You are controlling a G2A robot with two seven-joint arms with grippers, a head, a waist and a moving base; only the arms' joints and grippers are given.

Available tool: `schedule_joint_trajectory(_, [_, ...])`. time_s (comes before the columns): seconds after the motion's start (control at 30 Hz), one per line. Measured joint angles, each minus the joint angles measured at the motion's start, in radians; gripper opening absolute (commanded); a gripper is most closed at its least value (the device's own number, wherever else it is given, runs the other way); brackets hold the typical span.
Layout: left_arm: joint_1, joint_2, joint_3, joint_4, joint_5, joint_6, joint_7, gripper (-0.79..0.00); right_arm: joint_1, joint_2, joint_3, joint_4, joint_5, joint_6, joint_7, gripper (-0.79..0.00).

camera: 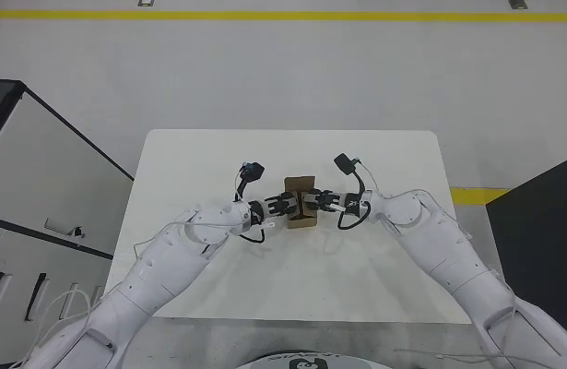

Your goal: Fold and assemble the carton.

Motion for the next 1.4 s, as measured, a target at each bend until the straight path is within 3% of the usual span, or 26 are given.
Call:
schedule_joint_trajectory(0.87, [0.021, -0.012, -0.046, -0.001, 0.010, -0.042, -0.040, -0.785, -0.016, -0.018, 0.011, -0.025, -0.065, 0.044, -0.033, -0.785])
schedule_joint_trajectory(1.4, [0.013, -0.025, -0.043, 0.016, 0.049, -0.020, -0.044, -0.785, -0.038, -0.017, 0.049, -0.062, -0.084, 0.042, -0.042, -0.785])
